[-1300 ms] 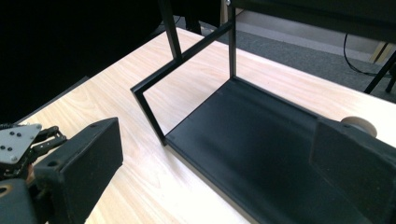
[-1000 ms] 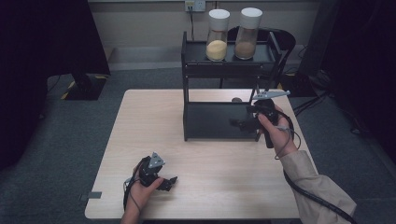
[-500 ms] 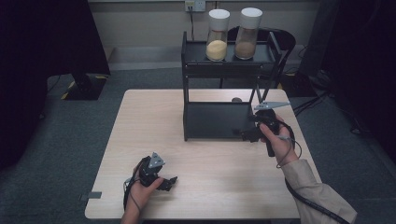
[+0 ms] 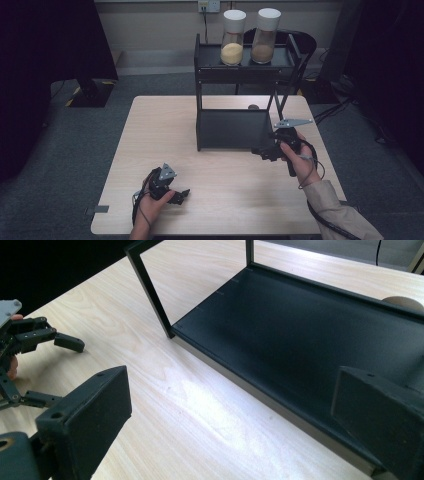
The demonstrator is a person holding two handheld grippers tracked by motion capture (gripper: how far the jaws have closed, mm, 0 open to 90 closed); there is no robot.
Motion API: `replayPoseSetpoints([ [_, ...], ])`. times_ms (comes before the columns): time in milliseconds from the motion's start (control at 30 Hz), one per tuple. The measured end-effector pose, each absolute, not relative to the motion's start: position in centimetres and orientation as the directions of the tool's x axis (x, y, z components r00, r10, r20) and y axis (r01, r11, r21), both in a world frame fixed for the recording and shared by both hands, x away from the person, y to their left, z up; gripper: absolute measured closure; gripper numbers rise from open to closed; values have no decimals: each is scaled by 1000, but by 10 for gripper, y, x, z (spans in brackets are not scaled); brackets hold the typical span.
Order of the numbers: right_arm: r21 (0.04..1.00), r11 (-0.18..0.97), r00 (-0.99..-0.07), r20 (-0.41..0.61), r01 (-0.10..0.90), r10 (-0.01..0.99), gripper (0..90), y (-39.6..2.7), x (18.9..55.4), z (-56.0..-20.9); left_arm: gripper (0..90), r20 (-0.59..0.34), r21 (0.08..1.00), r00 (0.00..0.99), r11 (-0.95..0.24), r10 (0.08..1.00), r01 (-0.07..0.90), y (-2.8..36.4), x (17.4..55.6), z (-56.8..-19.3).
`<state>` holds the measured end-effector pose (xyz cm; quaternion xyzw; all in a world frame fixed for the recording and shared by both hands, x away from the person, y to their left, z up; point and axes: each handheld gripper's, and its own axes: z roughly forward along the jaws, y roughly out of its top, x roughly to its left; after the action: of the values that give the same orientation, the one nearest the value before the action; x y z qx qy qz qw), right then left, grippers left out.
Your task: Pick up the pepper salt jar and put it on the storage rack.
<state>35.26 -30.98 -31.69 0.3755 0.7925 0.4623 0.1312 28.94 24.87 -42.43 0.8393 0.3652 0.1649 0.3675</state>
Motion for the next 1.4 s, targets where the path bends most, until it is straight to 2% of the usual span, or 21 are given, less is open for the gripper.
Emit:
replayPoseSetpoints([
  [1400,802,310,-650,124,510,750,18,-343,319,-366,0,8,738,678,-462,735,492,249,289,-425],
])
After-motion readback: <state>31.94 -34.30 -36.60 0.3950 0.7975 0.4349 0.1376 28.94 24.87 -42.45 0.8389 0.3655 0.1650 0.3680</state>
